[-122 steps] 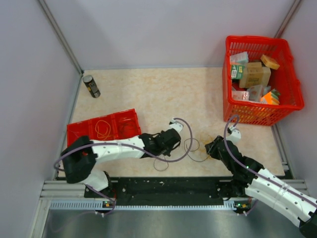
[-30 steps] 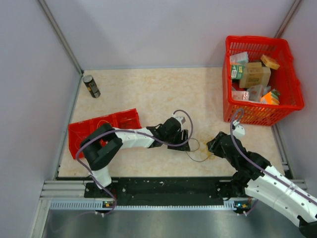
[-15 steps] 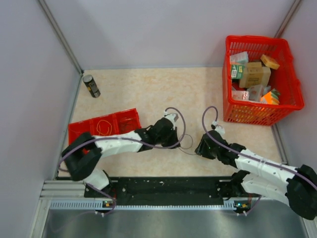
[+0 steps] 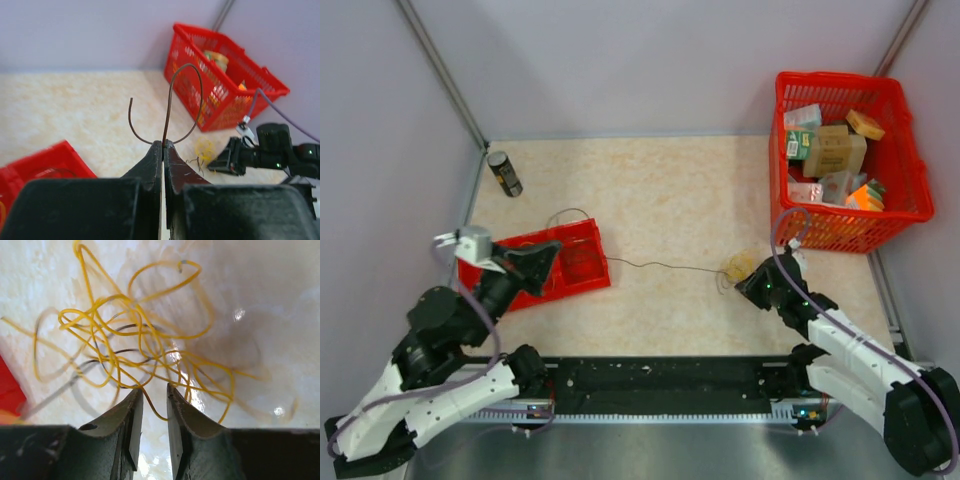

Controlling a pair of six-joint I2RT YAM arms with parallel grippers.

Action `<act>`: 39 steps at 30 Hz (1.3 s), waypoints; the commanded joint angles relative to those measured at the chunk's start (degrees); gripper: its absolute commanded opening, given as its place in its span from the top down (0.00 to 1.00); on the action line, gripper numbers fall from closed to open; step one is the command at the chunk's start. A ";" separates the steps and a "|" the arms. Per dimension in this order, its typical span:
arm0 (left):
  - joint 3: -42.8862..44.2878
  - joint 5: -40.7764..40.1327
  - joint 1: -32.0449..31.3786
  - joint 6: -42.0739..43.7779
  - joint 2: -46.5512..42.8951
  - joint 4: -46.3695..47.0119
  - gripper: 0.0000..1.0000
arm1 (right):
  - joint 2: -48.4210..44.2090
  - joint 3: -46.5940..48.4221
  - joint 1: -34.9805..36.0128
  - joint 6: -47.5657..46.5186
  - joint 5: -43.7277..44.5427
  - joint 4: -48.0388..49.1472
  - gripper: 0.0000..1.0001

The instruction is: Untangle the cables

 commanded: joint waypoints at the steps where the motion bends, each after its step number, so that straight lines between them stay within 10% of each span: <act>1: 11.06 -7.24 -0.21 8.91 -2.07 -8.00 1.00 | -1.96 -0.84 -2.15 0.51 2.08 -0.08 0.73; 12: 33.05 -3.57 -0.21 11.38 3.47 -17.51 1.00 | -2.66 -3.04 -5.05 0.68 -0.56 2.47 0.66; 21: 23.13 14.46 -0.21 1.63 9.17 -8.28 1.00 | -3.11 -5.59 -5.14 -4.76 -10.13 11.79 0.44; 39: 8.45 19.12 -0.21 -5.85 30.53 0.34 1.00 | -6.88 -6.73 -2.06 -6.44 -9.43 13.63 0.28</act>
